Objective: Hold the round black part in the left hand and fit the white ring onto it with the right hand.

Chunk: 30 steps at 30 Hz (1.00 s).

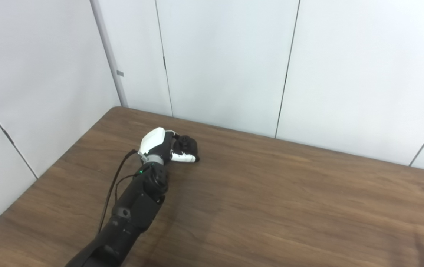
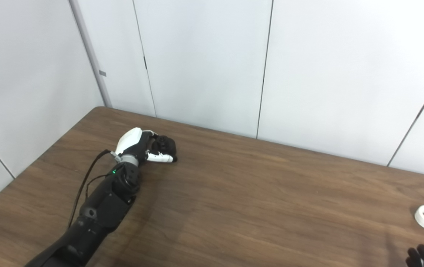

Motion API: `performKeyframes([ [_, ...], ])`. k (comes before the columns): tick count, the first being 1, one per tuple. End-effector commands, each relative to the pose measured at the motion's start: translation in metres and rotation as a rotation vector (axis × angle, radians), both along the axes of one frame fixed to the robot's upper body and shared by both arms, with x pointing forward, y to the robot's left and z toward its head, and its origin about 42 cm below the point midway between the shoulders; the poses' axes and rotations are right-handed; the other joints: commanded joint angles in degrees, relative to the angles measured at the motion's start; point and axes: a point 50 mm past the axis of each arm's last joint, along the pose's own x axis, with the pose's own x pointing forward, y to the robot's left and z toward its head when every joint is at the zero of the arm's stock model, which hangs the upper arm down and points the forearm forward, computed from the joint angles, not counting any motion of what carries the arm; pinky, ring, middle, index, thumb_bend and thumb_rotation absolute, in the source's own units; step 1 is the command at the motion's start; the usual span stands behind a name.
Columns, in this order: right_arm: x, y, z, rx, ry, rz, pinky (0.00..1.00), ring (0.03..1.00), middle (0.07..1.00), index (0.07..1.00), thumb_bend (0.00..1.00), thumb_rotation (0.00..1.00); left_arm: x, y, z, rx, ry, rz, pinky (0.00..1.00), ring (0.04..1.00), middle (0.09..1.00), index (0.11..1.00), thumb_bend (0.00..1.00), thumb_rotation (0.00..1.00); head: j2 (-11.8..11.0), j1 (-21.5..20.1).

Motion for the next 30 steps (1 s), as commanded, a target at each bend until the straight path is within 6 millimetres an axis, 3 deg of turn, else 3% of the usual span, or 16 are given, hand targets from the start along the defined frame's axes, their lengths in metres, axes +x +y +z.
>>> performKeyframes([
  [1, -0.006, -0.002, -0.001, -0.011, 0.013, -0.018, 1.00, 1.000, 0.986, 1.000, 0.53, 1.00, 0.013, 0.002, 0.033, 0.040, -0.101, 0.009, 1.00, 0.975, 0.900, 0.691, 0.88, 0.27, 0.01, 0.03],
  [5, -0.006, -0.003, -0.001, -0.014, 0.011, -0.018, 1.00, 0.995, 0.982, 1.000, 0.55, 1.00, 0.014, 0.003, 0.031, 0.021, -0.123, 0.013, 1.00, 0.969, 0.881, 0.615, 0.83, 0.20, -0.11, 0.39],
  [8, -0.007, -0.003, -0.001, -0.006, 0.011, -0.019, 1.00, 0.998, 0.979, 1.000, 0.55, 1.00, 0.014, 0.003, 0.029, 0.000, -0.152, 0.011, 1.00, 0.965, 0.863, 0.514, 0.59, 0.09, 0.06, 0.50],
  [10, -0.007, -0.003, -0.001, -0.003, 0.011, -0.020, 1.00, 0.998, 0.979, 1.000, 0.55, 1.00, 0.014, 0.004, 0.028, -0.013, -0.162, 0.009, 1.00, 0.962, 0.851, 0.493, 0.54, 0.07, 0.06, 0.50],
  [23, -0.008, -0.004, 0.002, -0.011, 0.022, -0.021, 1.00, 1.000, 0.977, 1.000, 0.56, 1.00, 0.010, 0.005, 0.028, 0.050, -0.159, -0.017, 1.00, 0.929, 0.818, 0.485, 0.52, 0.05, 0.38, 0.67],
  [30, -0.007, -0.001, 0.001, -0.012, 0.015, -0.019, 1.00, 1.000, 0.978, 1.000, 0.56, 1.00, 0.001, 0.003, 0.033, 0.091, -0.189, -0.057, 1.00, 0.920, 0.810, 0.485, 0.52, 0.05, 1.25, -1.35],
])
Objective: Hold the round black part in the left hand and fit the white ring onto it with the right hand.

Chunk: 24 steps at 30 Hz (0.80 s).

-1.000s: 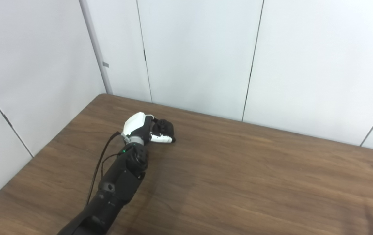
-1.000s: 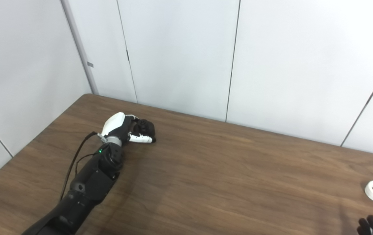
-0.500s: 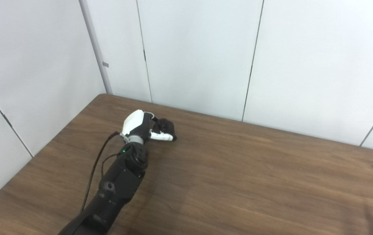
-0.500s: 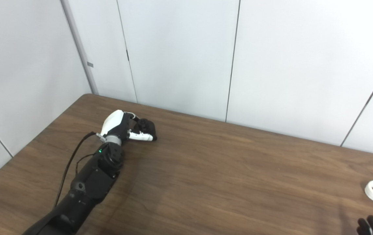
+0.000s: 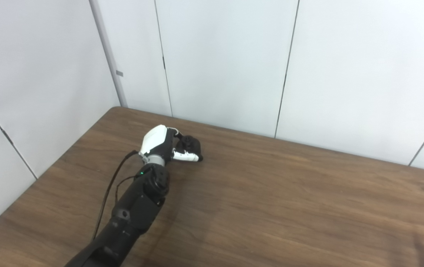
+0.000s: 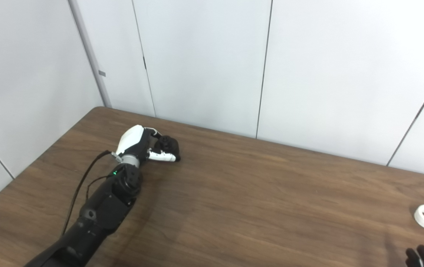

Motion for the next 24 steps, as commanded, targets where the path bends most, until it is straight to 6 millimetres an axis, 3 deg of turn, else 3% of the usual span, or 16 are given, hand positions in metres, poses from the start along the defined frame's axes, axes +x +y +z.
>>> performKeyframes([
  [1, -0.005, 0.000, -0.002, -0.004, 0.015, -0.018, 1.00, 1.000, 0.978, 1.000, 0.57, 1.00, 0.006, 0.003, 0.035, 0.072, -0.121, -0.034, 1.00, 0.920, 0.808, 0.485, 0.52, 0.05, 0.15, -0.53],
  [13, -0.003, 0.010, 0.001, -0.017, 0.034, 0.009, 1.00, 1.000, 0.994, 1.000, 0.57, 1.00, -0.044, -0.032, 0.053, 0.216, -0.209, -0.188, 1.00, 0.923, 0.792, 0.485, 0.52, 0.05, 1.66, -5.67],
  [24, 0.001, 0.016, -0.002, -0.033, 0.008, 0.014, 1.00, 0.982, 0.959, 1.000, 0.59, 1.00, -0.080, -0.076, 0.069, 0.196, -0.235, -0.332, 1.00, 0.922, 0.799, 0.485, 0.52, 0.05, 3.82, -10.28],
])
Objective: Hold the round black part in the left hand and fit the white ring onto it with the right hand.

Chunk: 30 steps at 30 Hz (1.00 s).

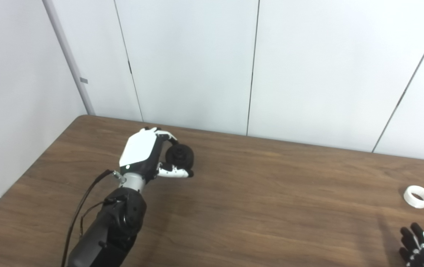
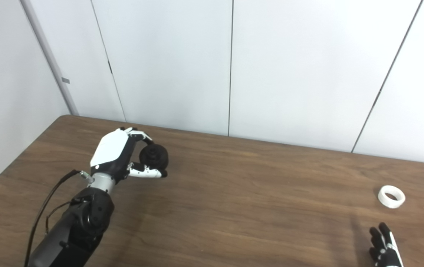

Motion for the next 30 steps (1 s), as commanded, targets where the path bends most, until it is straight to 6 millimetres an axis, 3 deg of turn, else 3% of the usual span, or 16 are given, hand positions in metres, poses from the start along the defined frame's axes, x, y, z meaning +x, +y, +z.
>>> performKeyframes([
  [1, 0.001, 0.005, -0.001, 0.002, 0.006, 0.009, 1.00, 0.978, 0.957, 1.000, 0.60, 1.00, -0.005, -0.008, 0.015, 0.019, -0.058, -0.039, 1.00, 0.922, 0.799, 0.485, 0.52, 0.05, 0.64, -0.96],
  [18, 0.014, 0.037, 0.014, 0.021, 0.003, 0.011, 1.00, 0.945, 0.935, 1.000, 0.57, 1.00, -0.049, -0.075, -0.001, -0.037, -0.003, -0.230, 1.00, 0.921, 0.800, 0.483, 0.52, 0.06, 6.01, -10.60],
  [30, 0.020, 0.057, 0.032, 0.024, -0.019, 0.004, 1.00, 0.959, 0.951, 1.000, 0.59, 1.00, -0.071, -0.112, -0.029, -0.031, 0.079, -0.338, 1.00, 0.911, 0.797, 0.484, 0.52, 0.06, 9.40, -14.86],
])
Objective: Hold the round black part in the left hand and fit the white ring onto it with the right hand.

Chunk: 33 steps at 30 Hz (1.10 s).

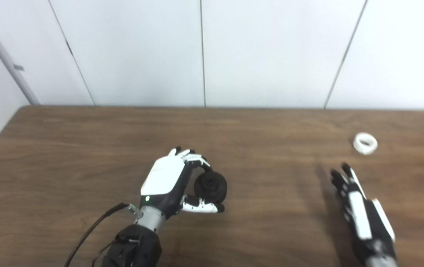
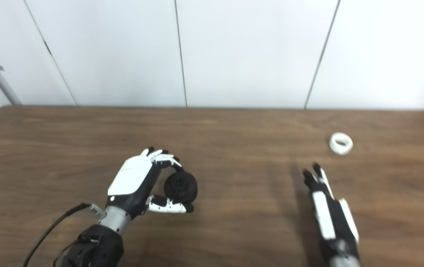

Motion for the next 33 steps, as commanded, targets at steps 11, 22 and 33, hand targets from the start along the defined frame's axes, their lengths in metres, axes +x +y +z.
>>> performKeyframes([
  [11, 0.007, 0.018, 0.025, 0.048, -0.060, -0.001, 1.00, 0.943, 0.943, 1.000, 0.60, 1.00, 0.001, -0.030, -0.024, 0.011, 0.015, -0.059, 1.00, 0.895, 0.781, 0.483, 0.53, 0.06, 1.87, -1.23],
  [22, 0.006, 0.016, 0.027, 0.054, -0.057, -0.010, 1.00, 0.946, 0.940, 0.998, 0.59, 1.00, 0.001, -0.043, -0.058, -0.002, 0.034, -0.050, 1.00, 0.908, 0.782, 0.484, 0.53, 0.06, 2.33, 0.03],
  [33, 0.004, 0.002, 0.025, 0.047, -0.062, -0.003, 1.00, 0.958, 0.944, 1.000, 0.62, 1.00, -0.010, -0.053, -0.079, -0.052, 0.024, -0.015, 1.00, 0.887, 0.778, 0.484, 0.52, 0.06, 1.86, 2.12],
])
